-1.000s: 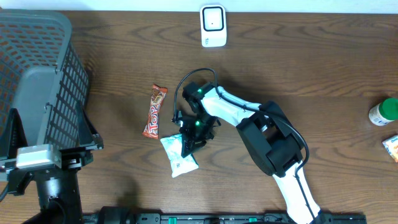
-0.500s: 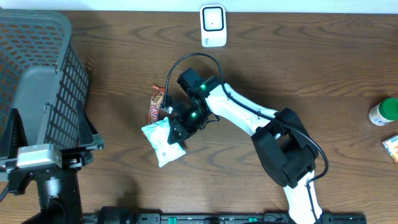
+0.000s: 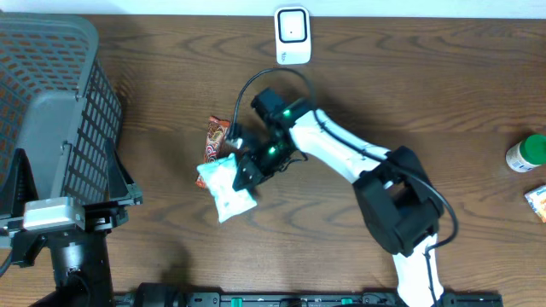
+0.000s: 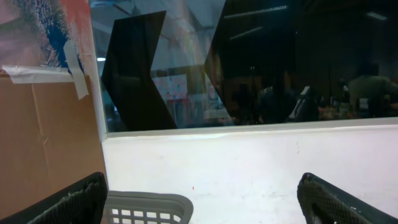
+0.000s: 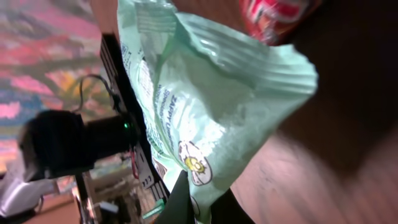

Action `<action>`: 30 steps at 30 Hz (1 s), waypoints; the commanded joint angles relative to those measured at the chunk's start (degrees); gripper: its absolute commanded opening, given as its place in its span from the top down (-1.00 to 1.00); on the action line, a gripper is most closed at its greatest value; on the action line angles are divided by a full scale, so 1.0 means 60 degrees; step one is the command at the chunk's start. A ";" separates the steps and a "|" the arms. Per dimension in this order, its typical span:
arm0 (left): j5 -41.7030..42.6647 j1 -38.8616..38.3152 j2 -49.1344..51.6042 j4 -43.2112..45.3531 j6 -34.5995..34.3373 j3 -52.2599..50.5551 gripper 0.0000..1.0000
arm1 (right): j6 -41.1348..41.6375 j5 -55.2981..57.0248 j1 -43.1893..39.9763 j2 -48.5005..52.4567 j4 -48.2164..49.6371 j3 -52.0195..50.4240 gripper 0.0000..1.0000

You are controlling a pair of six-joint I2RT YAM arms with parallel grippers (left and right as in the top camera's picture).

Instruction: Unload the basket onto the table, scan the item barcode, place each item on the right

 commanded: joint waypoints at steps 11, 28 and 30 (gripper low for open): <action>0.0051 0.0040 -0.0124 0.0022 -0.0051 -0.0066 -0.96 | 0.1279 -0.0109 -0.1118 -0.2838 -0.0849 0.0080 0.97; 0.0051 0.0040 -0.0124 0.0025 -0.0051 -0.0066 -0.96 | 0.1271 0.0718 -0.1129 -0.3552 -0.2149 0.0076 0.98; 0.0051 0.0040 -0.0124 0.0022 -0.0051 -0.0066 -0.96 | 0.1282 0.1111 -0.1118 -0.3552 -0.2146 0.0073 0.98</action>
